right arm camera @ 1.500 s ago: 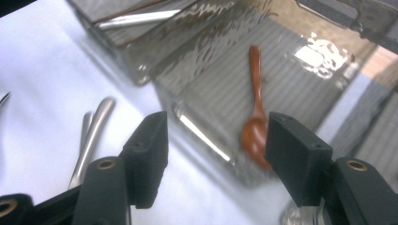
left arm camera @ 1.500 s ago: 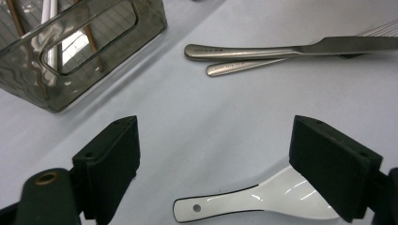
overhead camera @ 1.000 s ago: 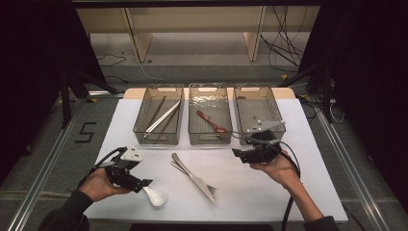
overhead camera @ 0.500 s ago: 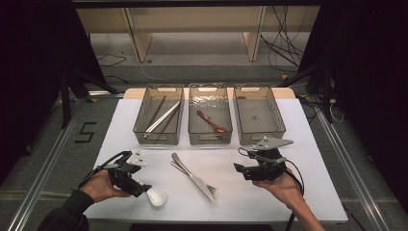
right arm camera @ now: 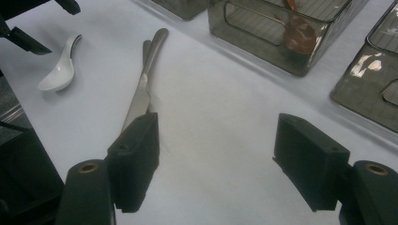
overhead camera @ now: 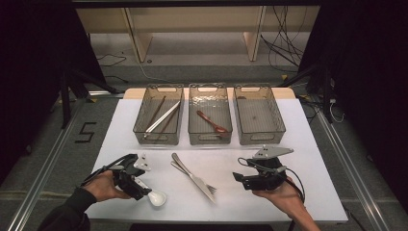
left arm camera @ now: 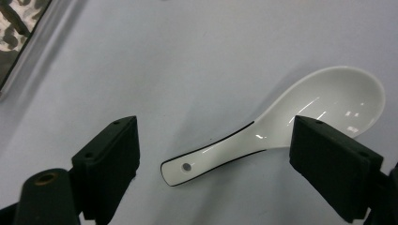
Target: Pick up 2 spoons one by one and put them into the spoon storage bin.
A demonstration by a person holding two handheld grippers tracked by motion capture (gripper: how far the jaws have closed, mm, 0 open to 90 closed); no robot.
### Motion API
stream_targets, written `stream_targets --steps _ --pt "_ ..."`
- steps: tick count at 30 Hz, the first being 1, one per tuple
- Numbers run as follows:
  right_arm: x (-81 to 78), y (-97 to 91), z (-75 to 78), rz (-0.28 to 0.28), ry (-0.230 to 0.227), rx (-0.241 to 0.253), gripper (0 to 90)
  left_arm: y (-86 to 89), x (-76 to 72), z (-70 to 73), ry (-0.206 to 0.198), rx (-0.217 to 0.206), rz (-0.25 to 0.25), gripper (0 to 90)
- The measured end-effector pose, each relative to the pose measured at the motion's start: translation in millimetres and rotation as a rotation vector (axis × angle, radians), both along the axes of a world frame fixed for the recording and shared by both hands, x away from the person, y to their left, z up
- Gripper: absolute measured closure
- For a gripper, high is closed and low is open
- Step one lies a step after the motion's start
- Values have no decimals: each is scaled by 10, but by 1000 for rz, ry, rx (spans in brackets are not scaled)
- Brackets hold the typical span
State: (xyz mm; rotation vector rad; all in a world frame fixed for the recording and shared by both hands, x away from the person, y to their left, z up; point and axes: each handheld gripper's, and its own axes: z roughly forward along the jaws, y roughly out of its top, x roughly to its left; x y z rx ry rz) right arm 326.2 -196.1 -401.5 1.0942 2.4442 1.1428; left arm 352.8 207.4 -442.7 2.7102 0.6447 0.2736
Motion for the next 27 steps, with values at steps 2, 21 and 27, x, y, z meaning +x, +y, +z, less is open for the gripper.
stream_targets --steps 2,21,27 --pt "-11 -8 1 -1 -1 1 323 -15 -2 -19 5 10 -15 165" --pt "-47 -2 -9 10 4 -5 331 -50 27 -171 54 79 -107 193" --pt "-44 2 -18 14 8 -6 335 -62 60 -195 92 86 -123 192"
